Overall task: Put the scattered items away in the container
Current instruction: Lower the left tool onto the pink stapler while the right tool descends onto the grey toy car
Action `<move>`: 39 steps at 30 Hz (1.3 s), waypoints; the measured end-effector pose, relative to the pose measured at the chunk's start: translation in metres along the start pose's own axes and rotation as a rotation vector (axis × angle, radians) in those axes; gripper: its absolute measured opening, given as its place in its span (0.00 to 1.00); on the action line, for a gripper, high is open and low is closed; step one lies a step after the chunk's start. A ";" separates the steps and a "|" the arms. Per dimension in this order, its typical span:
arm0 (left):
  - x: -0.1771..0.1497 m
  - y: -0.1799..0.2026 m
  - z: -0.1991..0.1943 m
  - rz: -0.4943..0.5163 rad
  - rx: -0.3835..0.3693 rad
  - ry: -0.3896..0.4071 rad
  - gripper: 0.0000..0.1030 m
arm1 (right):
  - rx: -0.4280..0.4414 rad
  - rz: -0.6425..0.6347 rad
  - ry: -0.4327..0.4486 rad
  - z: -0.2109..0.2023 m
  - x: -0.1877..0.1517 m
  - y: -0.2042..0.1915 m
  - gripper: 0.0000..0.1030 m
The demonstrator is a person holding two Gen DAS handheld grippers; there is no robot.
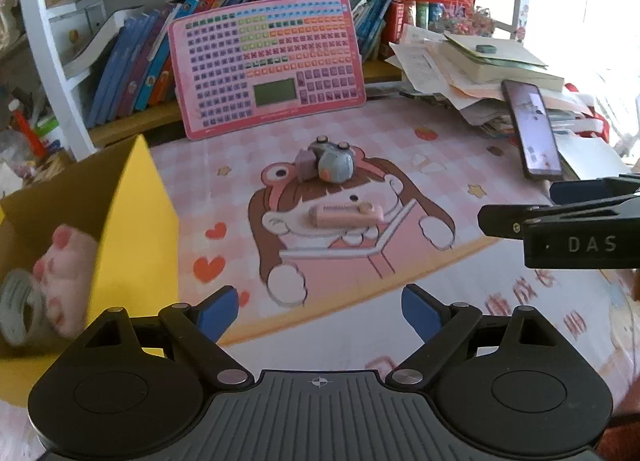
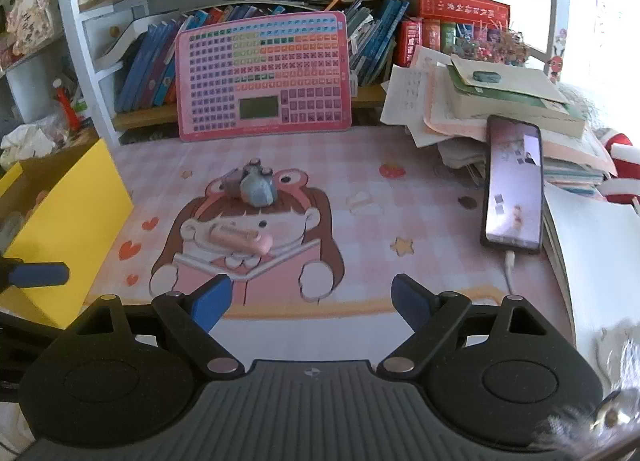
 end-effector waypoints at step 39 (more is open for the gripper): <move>0.036 0.021 0.146 -0.069 0.015 -0.001 0.87 | 0.275 -0.202 -0.096 0.170 0.080 -0.018 0.84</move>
Point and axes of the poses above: each gripper's, at about its wrist camera, not at the fingertips, and z roughly the way its jaws point, y to its right, x to its top, the point moved 4 cm from there along z, roughly the way its jaws point, and after that the axes turned 2 degrees about y, right-handed, at the moved point
